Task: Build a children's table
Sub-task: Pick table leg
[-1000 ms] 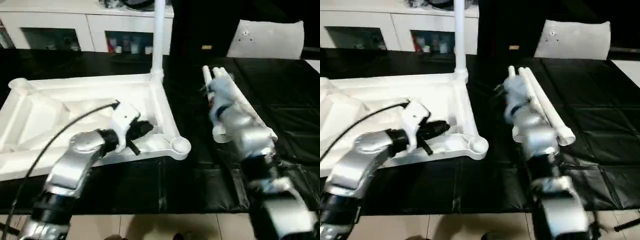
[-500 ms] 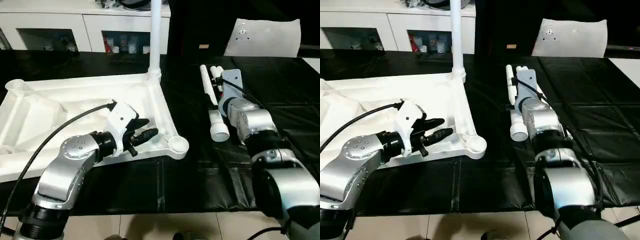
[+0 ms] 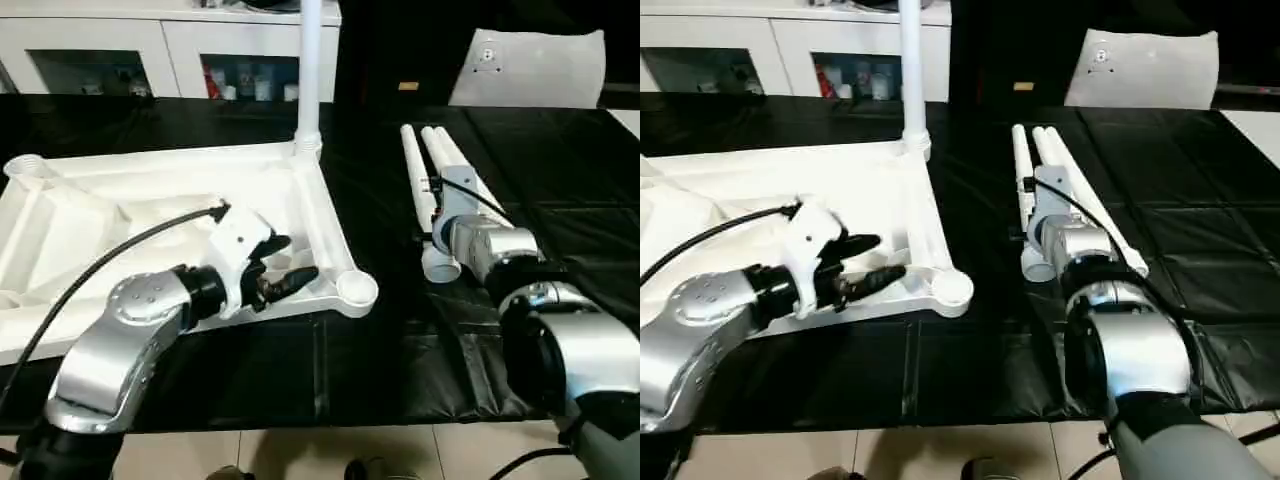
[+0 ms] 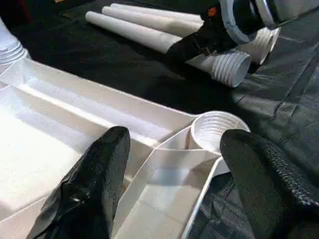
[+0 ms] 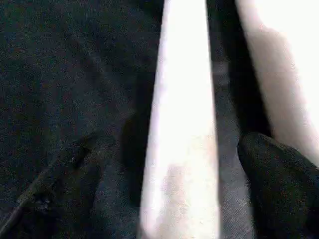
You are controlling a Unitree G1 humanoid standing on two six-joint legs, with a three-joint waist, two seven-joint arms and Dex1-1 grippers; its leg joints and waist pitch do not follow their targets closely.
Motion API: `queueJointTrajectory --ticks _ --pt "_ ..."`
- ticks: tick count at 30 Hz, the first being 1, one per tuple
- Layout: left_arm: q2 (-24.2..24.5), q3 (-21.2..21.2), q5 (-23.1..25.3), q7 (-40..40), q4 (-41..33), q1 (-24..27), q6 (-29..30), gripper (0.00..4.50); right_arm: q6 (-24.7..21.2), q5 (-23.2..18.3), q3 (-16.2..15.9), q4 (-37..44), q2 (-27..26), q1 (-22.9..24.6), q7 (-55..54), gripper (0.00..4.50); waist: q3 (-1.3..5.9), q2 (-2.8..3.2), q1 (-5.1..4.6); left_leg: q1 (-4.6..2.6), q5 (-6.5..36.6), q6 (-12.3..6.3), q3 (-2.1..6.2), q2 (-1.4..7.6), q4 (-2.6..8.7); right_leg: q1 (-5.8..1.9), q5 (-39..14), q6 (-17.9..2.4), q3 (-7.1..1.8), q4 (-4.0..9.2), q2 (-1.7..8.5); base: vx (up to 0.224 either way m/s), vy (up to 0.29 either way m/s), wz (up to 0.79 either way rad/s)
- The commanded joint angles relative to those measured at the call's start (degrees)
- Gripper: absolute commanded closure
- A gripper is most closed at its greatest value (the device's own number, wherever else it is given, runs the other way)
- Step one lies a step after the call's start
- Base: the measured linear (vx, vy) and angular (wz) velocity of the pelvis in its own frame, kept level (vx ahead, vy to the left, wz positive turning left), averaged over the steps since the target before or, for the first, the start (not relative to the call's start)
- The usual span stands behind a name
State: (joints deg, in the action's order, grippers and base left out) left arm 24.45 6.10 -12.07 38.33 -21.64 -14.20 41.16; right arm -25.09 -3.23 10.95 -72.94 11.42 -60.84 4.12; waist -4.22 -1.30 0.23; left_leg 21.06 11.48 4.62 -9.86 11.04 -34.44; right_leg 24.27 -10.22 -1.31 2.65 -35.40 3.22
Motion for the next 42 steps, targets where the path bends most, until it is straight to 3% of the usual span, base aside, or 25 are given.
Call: queueJointTrajectory --ticks 1,5,7,11,18,26,30,31,36,39,40,42 --pt "0.56 0.46 0.86 -0.66 -0.58 -0.45 -0.15 0.87 -3.35 -2.31 1.61 -2.02 -0.48 -0.46 0.70 0.00 3.15 0.37 0.09 -0.34 9.16 -1.86 -0.18 1.17 3.50 -3.40 -9.16 -13.38 -2.14 3.46 3.11 0.000 0.000 0.00" --pt "0.81 0.48 0.63 -0.87 -0.53 -0.81 0.02 0.52 -4.84 -4.24 3.80 -2.73 -0.64 -1.12 1.04 0.00 3.24 0.45 0.17 -0.35 8.81 -1.34 -0.11 1.23 3.54 -3.35 -8.37 -13.21 -2.13 3.31 3.14 0.000 0.000 0.00" --pt "1.26 0.74 0.51 -0.96 -0.92 -0.71 -0.21 0.21 -6.72 -5.27 5.38 -3.33 -0.49 -1.86 1.51 0.37 3.38 0.41 0.19 -0.23 8.31 -1.34 -0.12 1.18 3.50 -3.51 -7.70 -13.54 -2.15 3.21 3.16 0.000 0.000 0.00" --pt "1.48 1.12 0.71 -0.69 -0.58 -0.75 -0.87 0.01 -7.86 -4.88 5.18 -3.41 -0.15 -2.23 1.85 0.72 3.58 0.19 0.25 -0.13 7.27 -1.57 -0.19 1.18 3.41 -3.61 -7.25 -13.65 -2.15 3.18 3.27 0.000 0.000 0.00" --pt "1.46 1.51 -0.29 0.30 0.46 -1.47 -1.12 0.00 -8.32 -3.61 4.14 -3.28 0.63 -2.29 3.05 1.34 3.94 0.41 0.32 -0.18 6.97 -1.16 -0.23 1.22 3.25 -3.65 -6.96 -14.02 -2.16 3.10 3.33 0.000 0.000 0.00" --pt "1.41 2.09 -0.49 0.46 0.40 -1.01 -1.30 0.00 -8.16 -3.09 3.79 -3.12 1.21 -1.71 3.40 1.87 4.57 -0.30 0.31 -0.06 5.00 -1.73 -0.36 1.23 2.91 -3.92 -6.18 -13.96 -2.21 2.74 3.41 0.000 0.000 0.00" --pt "1.38 2.09 -0.25 0.16 1.37 -0.81 -2.31 0.00 -8.36 -3.18 4.03 -3.02 0.86 -1.91 3.74 2.26 4.44 0.20 0.30 -0.01 6.35 -1.42 -0.34 1.20 2.81 -3.69 -7.66 -13.77 -2.20 2.92 3.36 0.000 0.000 0.00" --pt "1.34 2.11 0.05 -0.15 1.67 -0.89 -2.53 0.00 -8.25 -3.19 4.05 -2.99 0.81 -1.93 3.80 2.43 4.43 0.09 0.25 -0.04 6.88 -1.26 -0.38 1.15 2.79 -3.64 -8.38 -13.57 -2.20 3.04 3.29 0.000 0.000 0.00" --pt "0.11 1.59 -0.91 -1.11 1.96 -1.71 -1.06 0.00 -2.27 -4.18 5.50 -1.97 0.46 -1.22 3.77 2.63 4.19 0.45 0.26 -0.22 10.22 0.29 -0.17 1.23 2.88 -3.32 -12.18 -12.48 -2.18 3.35 3.35 0.000 0.000 0.00" --pt "-0.18 1.64 -0.91 -1.43 2.21 -1.66 -1.51 0.00 -1.27 -6.29 7.85 -1.63 0.20 -1.35 2.54 2.64 4.34 0.41 0.24 -0.12 9.80 0.06 -0.12 1.14 2.81 -3.47 -11.00 -12.51 -2.17 3.16 3.28 0.000 0.000 0.00" --pt "-0.14 1.80 -0.75 -1.43 2.38 -1.64 -1.80 0.00 -1.02 -6.69 8.29 -1.55 0.11 -1.32 2.42 2.64 4.72 0.76 0.31 -0.18 9.05 -0.08 -0.05 1.13 2.67 -3.64 -9.70 -12.79 -2.13 2.86 3.26 0.000 0.000 0.00" --pt "-1.00 1.77 -0.83 -2.15 3.14 -1.94 -2.27 0.00 3.22 -6.67 8.17 -0.41 -0.46 -0.81 3.37 2.64 4.68 1.01 0.25 -0.03 8.57 -0.33 -0.07 1.13 2.66 -3.60 -8.27 -13.28 -2.08 2.84 3.24 0.000 0.000 0.00"
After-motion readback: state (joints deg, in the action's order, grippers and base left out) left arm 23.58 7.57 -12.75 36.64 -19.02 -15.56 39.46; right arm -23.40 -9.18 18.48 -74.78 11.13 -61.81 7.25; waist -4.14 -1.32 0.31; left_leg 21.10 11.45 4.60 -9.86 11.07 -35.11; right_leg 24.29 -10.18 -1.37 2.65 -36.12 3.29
